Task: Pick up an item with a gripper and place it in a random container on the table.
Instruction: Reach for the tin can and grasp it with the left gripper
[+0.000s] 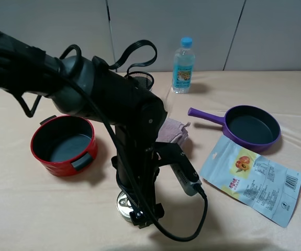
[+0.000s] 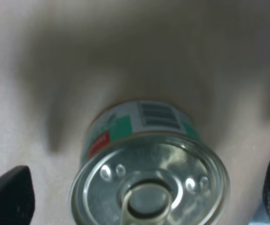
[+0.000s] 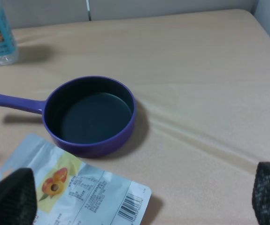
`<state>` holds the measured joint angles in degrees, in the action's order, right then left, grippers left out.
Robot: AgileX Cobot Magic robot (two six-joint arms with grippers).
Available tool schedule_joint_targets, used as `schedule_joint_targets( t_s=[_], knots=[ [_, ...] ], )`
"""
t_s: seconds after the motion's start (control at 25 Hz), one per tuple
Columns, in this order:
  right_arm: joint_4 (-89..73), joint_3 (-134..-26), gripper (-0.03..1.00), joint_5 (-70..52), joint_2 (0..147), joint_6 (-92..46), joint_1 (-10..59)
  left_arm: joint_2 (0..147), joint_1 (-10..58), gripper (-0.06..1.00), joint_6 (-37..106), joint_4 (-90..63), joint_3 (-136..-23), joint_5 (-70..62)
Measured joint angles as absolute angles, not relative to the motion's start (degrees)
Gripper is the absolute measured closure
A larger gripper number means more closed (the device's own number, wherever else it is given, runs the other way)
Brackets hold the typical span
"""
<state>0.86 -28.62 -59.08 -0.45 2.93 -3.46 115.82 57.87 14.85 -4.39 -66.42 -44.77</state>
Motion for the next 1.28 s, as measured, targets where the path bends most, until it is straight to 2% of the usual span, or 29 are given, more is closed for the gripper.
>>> schedule_joint_targets(
  t_s=[0.76, 0.96, 1.2, 1.28],
  knots=[
    [0.9, -28.6, 0.27, -59.1, -0.4, 2.9, -3.5, 119.0, 57.9, -0.03, 14.8, -1.5, -66.5, -42.9],
    [0.9, -28.6, 0.27, -59.1, -0.4, 2.9, -3.5, 119.0, 57.9, 0.07, 14.8, -1.5, -66.5, -42.6],
    [0.9, -28.6, 0.27, -59.1, -0.4, 2.9, -3.5, 119.2, 57.9, 0.29, 14.8, -1.4, -66.5, -42.2],
    [0.9, -28.6, 0.27, -59.1, -0.4, 2.9, -3.5, 119.2, 57.9, 0.29, 14.8, -1.4, -66.5, -42.1]
  ],
)
